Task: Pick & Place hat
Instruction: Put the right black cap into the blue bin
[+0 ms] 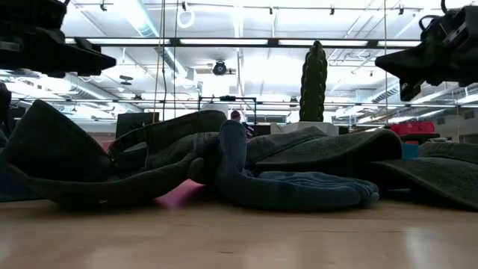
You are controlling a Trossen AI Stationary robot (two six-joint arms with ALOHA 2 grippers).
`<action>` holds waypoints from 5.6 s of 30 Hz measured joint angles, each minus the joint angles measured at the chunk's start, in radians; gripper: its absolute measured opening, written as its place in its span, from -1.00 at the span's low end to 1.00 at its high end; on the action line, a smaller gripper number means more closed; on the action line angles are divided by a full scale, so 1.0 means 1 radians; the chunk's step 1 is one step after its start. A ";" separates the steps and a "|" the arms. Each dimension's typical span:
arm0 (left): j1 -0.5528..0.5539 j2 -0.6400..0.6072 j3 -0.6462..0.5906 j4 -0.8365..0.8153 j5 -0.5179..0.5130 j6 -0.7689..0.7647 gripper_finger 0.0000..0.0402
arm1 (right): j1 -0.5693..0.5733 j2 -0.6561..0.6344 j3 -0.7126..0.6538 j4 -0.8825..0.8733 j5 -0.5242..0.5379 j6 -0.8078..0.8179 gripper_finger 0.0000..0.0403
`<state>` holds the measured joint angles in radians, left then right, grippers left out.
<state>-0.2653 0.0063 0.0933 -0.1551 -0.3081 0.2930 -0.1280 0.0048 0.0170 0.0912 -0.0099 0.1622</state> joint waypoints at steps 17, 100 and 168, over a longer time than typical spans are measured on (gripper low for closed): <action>0.000 0.000 0.002 0.314 -0.151 0.145 -0.29 | -0.006 0.000 0.000 0.037 0.055 0.294 -0.90; 0.127 0.958 0.956 0.350 -0.515 -0.178 0.05 | -0.021 0.741 1.048 -1.227 -0.106 0.335 -0.08; 0.135 1.023 0.955 0.231 -0.515 -0.308 0.05 | 0.817 1.128 0.604 -0.759 -0.209 0.974 -0.96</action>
<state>-0.1299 1.0294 1.0481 0.0759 -0.8227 -0.0147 0.6892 1.1328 0.6207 -0.6679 -0.2188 1.1363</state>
